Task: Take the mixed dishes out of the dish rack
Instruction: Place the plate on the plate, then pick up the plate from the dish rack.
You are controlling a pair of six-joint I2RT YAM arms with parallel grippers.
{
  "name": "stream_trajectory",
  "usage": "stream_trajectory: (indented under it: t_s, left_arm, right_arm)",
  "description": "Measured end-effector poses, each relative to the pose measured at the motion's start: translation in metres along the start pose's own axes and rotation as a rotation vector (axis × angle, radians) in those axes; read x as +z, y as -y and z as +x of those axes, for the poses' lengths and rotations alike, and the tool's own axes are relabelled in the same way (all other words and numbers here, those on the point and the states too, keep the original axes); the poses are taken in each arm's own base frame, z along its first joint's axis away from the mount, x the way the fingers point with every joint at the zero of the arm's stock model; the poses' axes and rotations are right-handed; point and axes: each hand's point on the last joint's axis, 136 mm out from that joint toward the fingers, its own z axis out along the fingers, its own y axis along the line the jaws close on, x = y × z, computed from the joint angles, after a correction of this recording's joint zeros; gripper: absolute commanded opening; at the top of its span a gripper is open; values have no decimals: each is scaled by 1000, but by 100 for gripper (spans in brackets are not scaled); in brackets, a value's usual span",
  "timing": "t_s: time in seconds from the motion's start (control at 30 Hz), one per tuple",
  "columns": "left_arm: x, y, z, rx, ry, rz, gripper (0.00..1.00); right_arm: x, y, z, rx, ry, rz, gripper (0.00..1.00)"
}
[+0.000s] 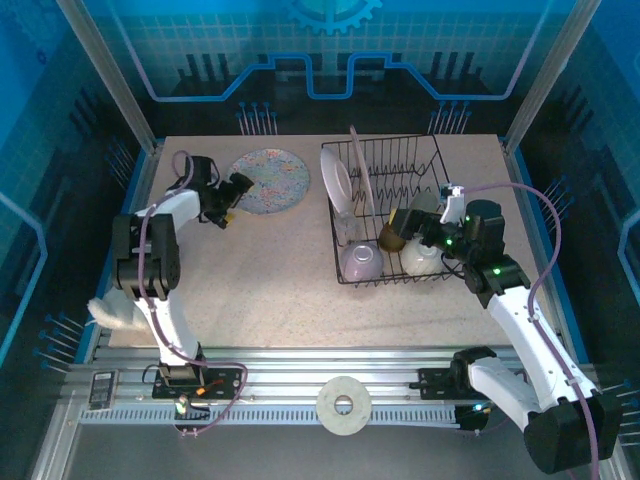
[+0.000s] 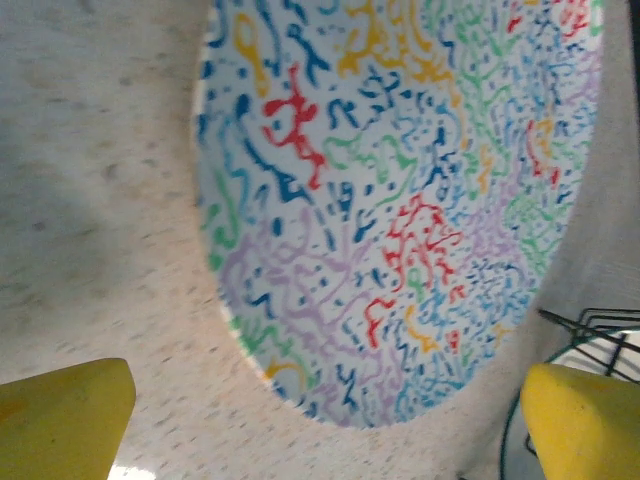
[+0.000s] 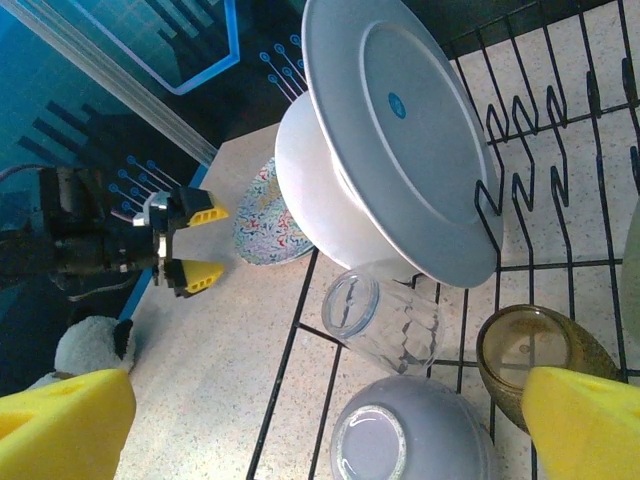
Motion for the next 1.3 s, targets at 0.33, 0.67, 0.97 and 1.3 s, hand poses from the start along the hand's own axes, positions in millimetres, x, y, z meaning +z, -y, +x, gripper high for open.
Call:
stream_trajectory:
  t_s: [0.33, 0.67, 0.97, 1.3]
  left_arm:
    - [-100, 23, -4, 84, 159, -11, 99]
    - [-236, 61, 68, 302, 257, 328, 99]
    - [-254, 23, 156, 472, 187, 558, 99]
    - [-282, 18, 187, 649, 221, 598, 99]
  right_arm:
    - [-1, 12, 3, -12, -6, 64, 100]
    - [0, 7, 1, -65, -54, 145, 100]
    - [7, -29, -21, -185, -87, 197, 100]
    - [60, -48, -52, -308, -147, 300, 90]
